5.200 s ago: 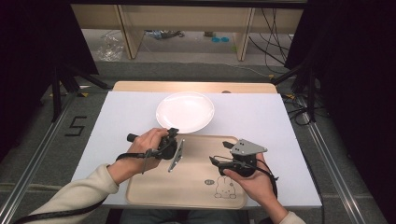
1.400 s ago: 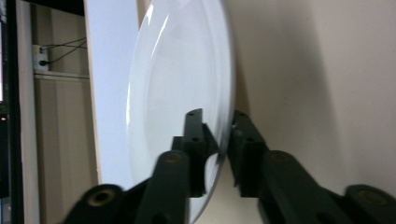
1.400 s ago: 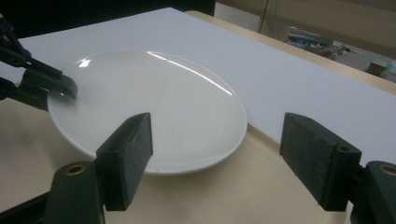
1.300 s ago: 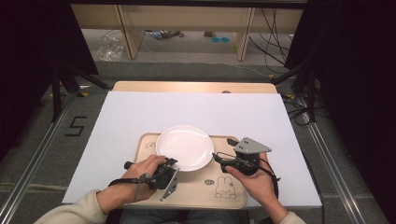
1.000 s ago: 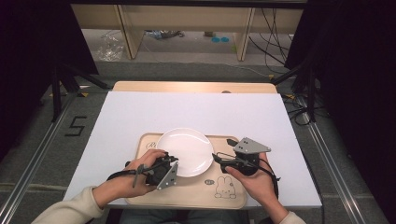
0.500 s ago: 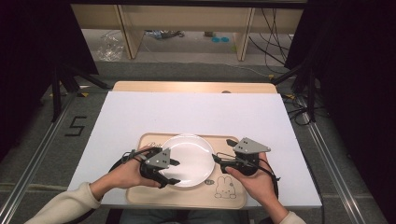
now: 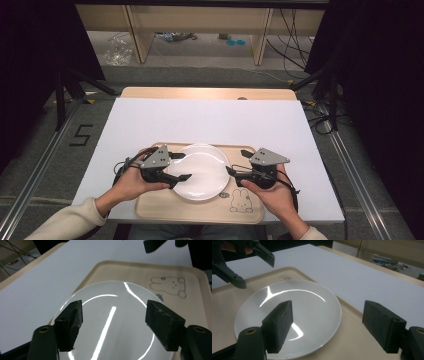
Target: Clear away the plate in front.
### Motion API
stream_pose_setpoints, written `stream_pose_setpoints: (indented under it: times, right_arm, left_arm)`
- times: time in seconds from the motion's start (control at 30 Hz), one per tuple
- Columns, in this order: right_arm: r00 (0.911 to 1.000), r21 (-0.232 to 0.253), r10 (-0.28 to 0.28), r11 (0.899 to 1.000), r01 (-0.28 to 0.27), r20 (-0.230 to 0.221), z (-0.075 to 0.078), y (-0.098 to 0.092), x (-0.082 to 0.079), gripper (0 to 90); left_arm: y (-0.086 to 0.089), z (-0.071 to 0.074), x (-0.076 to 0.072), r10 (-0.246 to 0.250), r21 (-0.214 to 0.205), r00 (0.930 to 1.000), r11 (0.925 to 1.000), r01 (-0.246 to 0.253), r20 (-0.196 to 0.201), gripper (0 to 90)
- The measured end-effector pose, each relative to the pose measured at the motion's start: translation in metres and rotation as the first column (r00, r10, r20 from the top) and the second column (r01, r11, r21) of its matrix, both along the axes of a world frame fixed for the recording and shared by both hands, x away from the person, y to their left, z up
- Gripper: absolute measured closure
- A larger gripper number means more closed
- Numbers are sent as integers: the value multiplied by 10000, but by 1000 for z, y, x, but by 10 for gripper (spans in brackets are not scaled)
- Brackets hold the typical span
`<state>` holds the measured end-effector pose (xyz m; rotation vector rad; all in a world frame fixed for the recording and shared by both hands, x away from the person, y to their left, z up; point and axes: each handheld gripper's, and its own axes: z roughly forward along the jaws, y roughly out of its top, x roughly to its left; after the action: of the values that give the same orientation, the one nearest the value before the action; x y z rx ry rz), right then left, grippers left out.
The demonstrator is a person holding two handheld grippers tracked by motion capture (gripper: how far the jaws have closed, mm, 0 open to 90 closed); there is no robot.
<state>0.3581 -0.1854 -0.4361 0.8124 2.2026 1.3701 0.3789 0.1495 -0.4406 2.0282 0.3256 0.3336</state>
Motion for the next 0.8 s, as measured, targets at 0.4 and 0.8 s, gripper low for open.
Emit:
stream_pose_setpoints:
  times: [0.4,0.8]
  right_arm:
    - [9994,172,340,9993,-340,4,1,1,-1,254]
    - [9990,216,421,9989,-418,-136,1,0,-2,253]
  left_arm:
    - [4,-6,-1,646,-754,9968,9948,-681,-478,278]
    - [10,-4,1,1143,-1282,9922,9845,-1199,-506,230]
